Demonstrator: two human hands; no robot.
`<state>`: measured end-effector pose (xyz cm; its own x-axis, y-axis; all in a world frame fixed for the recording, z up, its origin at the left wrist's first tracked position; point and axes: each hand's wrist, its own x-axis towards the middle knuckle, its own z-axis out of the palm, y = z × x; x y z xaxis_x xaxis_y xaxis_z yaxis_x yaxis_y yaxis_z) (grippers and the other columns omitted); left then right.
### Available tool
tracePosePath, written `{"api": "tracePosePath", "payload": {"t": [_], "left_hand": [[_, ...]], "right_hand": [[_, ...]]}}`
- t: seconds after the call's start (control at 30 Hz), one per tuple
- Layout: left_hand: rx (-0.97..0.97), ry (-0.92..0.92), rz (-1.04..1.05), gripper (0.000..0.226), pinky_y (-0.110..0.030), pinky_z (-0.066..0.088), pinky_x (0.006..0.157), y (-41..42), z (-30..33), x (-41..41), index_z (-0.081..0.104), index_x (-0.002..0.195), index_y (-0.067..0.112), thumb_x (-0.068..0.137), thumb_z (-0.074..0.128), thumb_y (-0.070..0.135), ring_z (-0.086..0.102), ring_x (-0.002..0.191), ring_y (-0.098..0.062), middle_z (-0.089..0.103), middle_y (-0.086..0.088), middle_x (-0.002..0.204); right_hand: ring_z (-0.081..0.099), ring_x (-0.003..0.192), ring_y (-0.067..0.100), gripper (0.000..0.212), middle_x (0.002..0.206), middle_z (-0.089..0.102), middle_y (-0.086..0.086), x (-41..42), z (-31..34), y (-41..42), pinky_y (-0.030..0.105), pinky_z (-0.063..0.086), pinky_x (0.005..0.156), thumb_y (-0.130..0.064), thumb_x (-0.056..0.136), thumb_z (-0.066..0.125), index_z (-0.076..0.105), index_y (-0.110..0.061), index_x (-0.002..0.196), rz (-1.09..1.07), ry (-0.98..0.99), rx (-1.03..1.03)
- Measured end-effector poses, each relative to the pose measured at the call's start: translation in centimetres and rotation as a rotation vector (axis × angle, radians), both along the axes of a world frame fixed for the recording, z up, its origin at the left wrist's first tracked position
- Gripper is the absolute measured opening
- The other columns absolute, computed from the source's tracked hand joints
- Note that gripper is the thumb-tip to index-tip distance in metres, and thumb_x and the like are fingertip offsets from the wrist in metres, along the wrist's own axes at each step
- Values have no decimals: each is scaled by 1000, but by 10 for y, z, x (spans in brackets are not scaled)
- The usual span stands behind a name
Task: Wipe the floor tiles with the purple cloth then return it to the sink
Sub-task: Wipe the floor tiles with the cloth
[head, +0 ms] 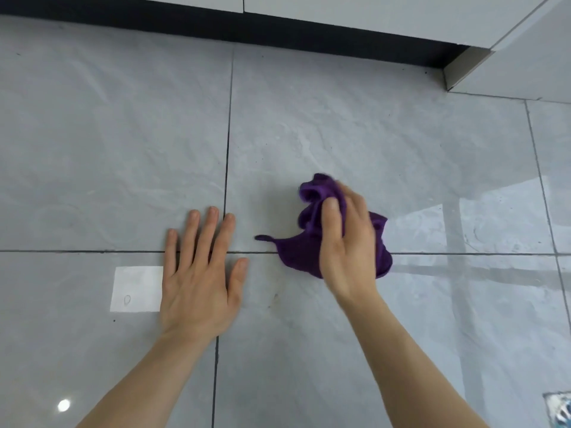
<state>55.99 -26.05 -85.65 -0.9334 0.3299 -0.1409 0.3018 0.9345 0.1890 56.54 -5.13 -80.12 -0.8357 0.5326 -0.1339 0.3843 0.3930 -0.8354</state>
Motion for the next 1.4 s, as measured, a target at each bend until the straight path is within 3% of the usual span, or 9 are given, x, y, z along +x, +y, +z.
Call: {"api": "tracePosePath", "payload": {"t": [0.07, 0.13, 0.27, 0.43, 0.57, 0.77, 0.97, 1.23, 1.4], "left_hand": [[8, 4, 7, 66, -55, 12, 127, 0, -1, 0, 15, 162, 22, 102, 22, 48, 3, 160, -23, 13, -2, 172], [0, 14, -5, 66, -56, 13, 127, -2, -2, -1, 15, 162, 22, 99, 24, 41, 4, 160, -24, 13, -2, 172], [-12, 30, -18, 67, -57, 16, 126, -3, -5, -2, 12, 163, 22, 98, 28, 34, 5, 160, -26, 14, -3, 172], [-13, 34, -18, 66, -57, 15, 126, -3, -7, -1, 11, 163, 22, 101, 28, 36, 5, 160, -26, 13, -3, 172], [-24, 13, -9, 67, -57, 15, 126, -3, -6, -1, 13, 163, 21, 99, 30, 36, 5, 160, -27, 14, -4, 172], [3, -4, 8, 67, -58, 15, 126, -2, -2, -2, 16, 162, 20, 99, 29, 36, 5, 160, -25, 14, -3, 172], [14, -13, 4, 66, -58, 15, 126, -2, -2, -2, 14, 163, 22, 100, 29, 37, 5, 160, -25, 14, -1, 172], [20, -2, 15, 66, -56, 13, 127, -1, -3, -2, 15, 162, 22, 100, 30, 37, 5, 160, -24, 15, -1, 172], [20, 0, 15, 66, -57, 13, 126, 0, -2, -2, 16, 162, 22, 99, 31, 37, 6, 160, -25, 16, -1, 172]], "right_hand": [[20, 154, 8, 42, 161, 38, -8, 16, -7, -16, 35, 13, 127, -53, 103, 32, 52, -39, 137, 255, -43, 171], [4, 158, 16, 50, 169, 24, -2, 37, -21, -25, 50, 3, 128, -57, 104, 23, 46, -41, 146, 488, -112, 428], [5, 158, 32, 48, 171, 15, 5, 83, -43, -33, 68, 10, 121, -56, 105, 33, 35, -45, 152, 620, -180, 669], [8, 156, 44, 55, 170, 15, 12, 104, -57, -37, 78, 10, 115, -63, 101, 37, 27, -51, 153, 682, -210, 797], [4, 157, 41, 57, 171, 12, 9, 85, -54, -34, 77, 9, 116, -67, 99, 37, 23, -54, 153, 648, -224, 802], [-2, 157, 38, 51, 171, 11, 9, -17, -52, -21, 72, 5, 119, -61, 104, 27, 20, -52, 154, 509, -247, 797], [1, 158, 34, 52, 171, 13, 4, -84, -51, 8, 67, 4, 123, -53, 106, 29, 23, -42, 156, 467, -246, 746], [21, 155, 30, 44, 164, 34, 9, -46, -52, 36, 55, 15, 126, -18, 105, 47, 47, -17, 149, 216, -124, 582], [24, 155, 24, 41, 160, 42, 5, 23, -52, 25, 54, 18, 126, -12, 103, 48, 55, -15, 143, 203, -68, 528]]}}
